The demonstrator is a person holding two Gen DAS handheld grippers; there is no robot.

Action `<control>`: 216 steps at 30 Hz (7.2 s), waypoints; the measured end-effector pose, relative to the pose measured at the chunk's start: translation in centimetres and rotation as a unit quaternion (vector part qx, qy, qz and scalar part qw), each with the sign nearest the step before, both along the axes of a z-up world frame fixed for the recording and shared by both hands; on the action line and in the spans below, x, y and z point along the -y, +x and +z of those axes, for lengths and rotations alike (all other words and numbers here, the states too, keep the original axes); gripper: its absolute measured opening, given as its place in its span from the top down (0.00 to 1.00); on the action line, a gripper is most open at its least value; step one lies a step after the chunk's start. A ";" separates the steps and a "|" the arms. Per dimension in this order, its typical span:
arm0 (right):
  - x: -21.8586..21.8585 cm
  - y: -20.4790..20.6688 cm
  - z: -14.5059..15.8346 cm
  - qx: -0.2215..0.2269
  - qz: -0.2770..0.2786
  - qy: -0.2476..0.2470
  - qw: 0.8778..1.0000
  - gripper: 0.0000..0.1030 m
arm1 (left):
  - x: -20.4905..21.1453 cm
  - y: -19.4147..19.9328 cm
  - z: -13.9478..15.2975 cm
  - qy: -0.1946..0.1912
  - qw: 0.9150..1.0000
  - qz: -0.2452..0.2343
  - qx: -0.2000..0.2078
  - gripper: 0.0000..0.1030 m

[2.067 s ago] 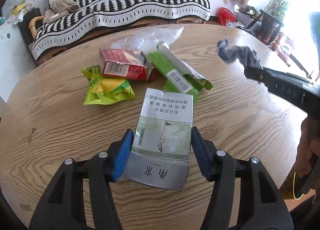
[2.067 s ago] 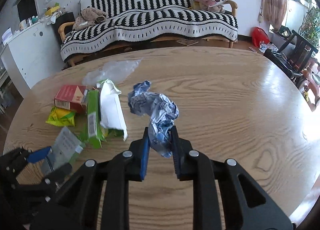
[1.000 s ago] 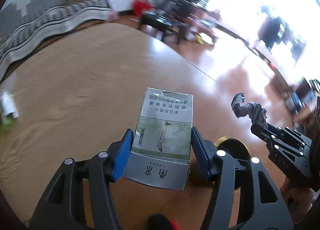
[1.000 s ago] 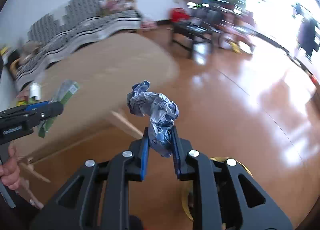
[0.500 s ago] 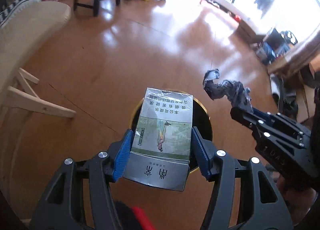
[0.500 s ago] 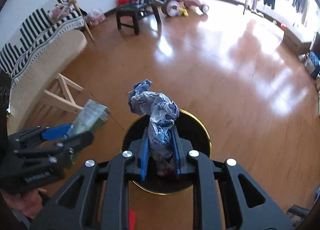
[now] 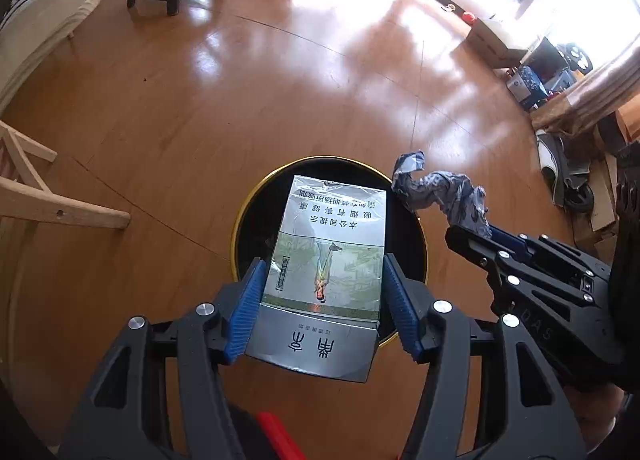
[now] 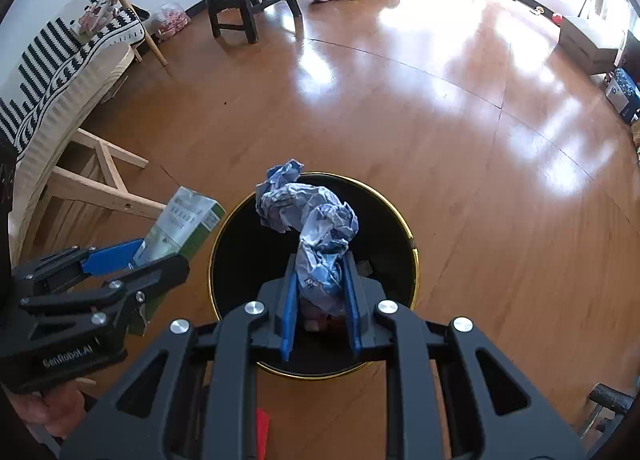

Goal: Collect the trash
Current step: 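Carry the cigarette box and blue foil over the bin and release both, then turn both tools back toward the table, then grasp the yellow popcorn bag with the left gripper while the right gripper grasps the green tissue pack, then carry the popcorn bag and tissue pack over the bin and release both, then turn both tools back toward the table above the red cigarette pack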

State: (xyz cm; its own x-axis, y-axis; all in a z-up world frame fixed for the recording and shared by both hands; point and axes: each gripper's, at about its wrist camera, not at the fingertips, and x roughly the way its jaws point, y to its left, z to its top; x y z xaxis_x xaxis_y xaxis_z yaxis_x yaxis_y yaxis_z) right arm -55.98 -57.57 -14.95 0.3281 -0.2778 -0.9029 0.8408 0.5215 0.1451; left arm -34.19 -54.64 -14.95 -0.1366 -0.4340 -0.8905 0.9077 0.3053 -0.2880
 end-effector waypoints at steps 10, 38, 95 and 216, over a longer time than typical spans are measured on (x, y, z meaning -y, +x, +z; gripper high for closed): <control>0.7 0.6 -0.9 -0.010 -0.006 0.008 1.000 0.75 | 1.0 0.5 -1.1 0.011 1.000 0.010 -0.003 0.30; -3.1 12.1 7.3 0.029 0.074 -0.063 0.995 0.25 | -11.9 16.9 13.0 -0.105 0.973 0.197 0.047 0.10; -37.7 65.4 9.4 0.172 0.442 0.029 0.880 0.74 | -52.6 50.7 8.6 -0.003 0.829 0.540 0.145 0.48; -10.6 25.6 9.7 0.098 0.172 -0.049 0.979 0.24 | -26.5 30.5 14.7 -0.101 0.925 0.341 0.135 0.08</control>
